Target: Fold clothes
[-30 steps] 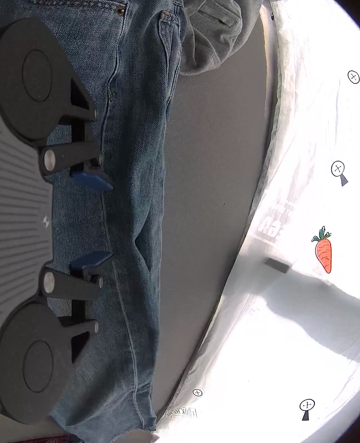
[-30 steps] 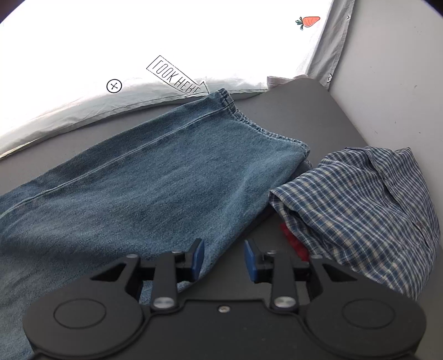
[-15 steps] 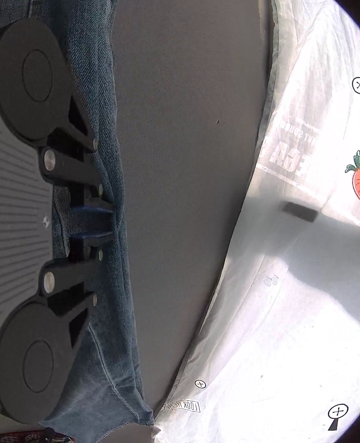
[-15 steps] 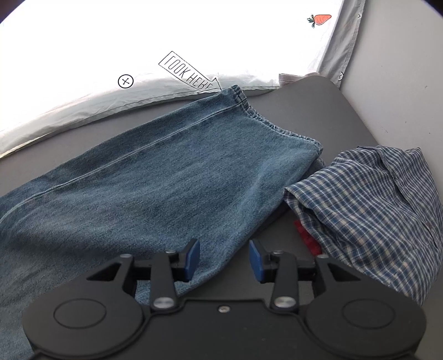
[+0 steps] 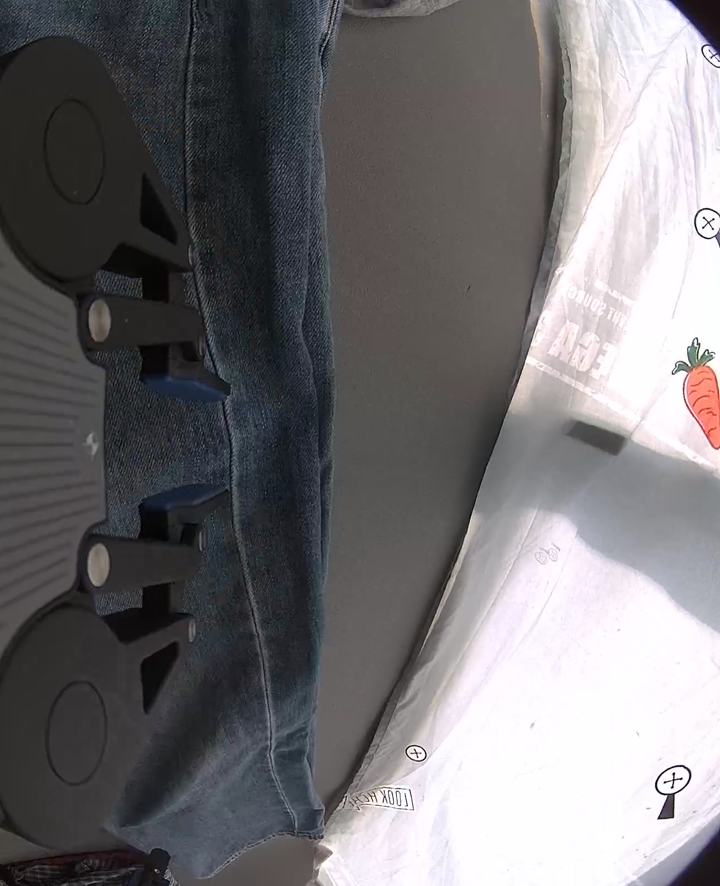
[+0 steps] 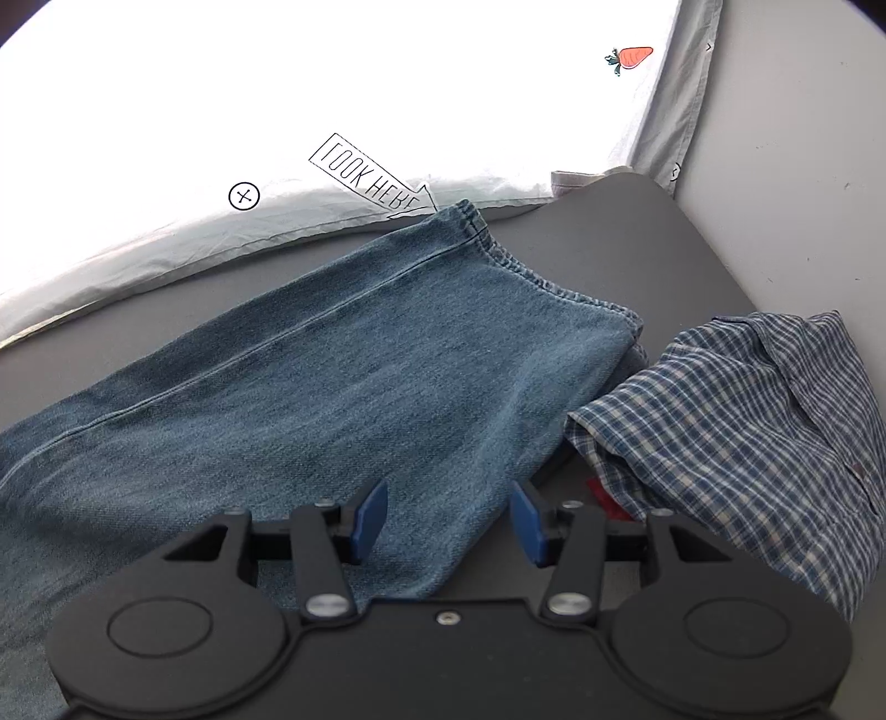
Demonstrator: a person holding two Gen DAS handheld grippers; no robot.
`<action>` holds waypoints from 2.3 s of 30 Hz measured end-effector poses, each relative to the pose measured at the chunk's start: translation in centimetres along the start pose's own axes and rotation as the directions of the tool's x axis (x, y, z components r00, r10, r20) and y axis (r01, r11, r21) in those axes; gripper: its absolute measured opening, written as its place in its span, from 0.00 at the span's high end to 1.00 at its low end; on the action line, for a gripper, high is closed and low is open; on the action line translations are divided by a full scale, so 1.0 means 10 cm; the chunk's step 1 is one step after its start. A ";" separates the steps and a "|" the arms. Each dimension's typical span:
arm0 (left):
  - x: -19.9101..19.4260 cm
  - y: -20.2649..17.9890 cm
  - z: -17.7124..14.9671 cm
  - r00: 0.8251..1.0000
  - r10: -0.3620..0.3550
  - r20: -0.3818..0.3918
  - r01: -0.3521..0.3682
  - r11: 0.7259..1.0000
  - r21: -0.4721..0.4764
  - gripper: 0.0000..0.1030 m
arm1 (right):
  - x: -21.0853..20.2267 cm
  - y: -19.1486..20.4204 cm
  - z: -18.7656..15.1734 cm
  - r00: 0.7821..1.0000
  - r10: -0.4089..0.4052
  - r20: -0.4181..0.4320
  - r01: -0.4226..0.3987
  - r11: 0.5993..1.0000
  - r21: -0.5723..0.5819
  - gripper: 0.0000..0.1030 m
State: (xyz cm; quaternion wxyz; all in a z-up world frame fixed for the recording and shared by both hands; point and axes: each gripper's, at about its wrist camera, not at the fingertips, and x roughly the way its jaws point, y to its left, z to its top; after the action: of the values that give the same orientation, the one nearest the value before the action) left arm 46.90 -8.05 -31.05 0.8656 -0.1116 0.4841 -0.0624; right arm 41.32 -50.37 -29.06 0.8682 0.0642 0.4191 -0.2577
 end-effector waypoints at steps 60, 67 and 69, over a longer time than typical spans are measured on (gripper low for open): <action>0.53 -1.06 0.30 0.986 -0.136 -0.098 0.155 0.963 0.221 0.44 | 0.88 1.42 0.57 0.833 0.529 -0.162 -0.365 0.305 -0.880 0.97; 0.51 -1.03 0.25 0.987 -0.128 -0.096 0.145 0.969 0.200 0.44 | 0.88 1.54 0.52 0.862 0.503 -0.065 -0.286 0.376 -0.881 1.00; 0.49 -0.98 0.24 0.986 -0.133 -0.097 0.149 0.972 0.181 0.44 | 0.90 1.56 0.53 0.869 0.494 -0.026 -0.272 0.434 -0.859 1.00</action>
State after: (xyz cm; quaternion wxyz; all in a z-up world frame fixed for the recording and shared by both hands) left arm 51.56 -18.32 -31.37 0.8445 -0.0610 0.5029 -0.1739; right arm 57.47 -42.22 -34.11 0.8665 -0.2972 0.3606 0.1758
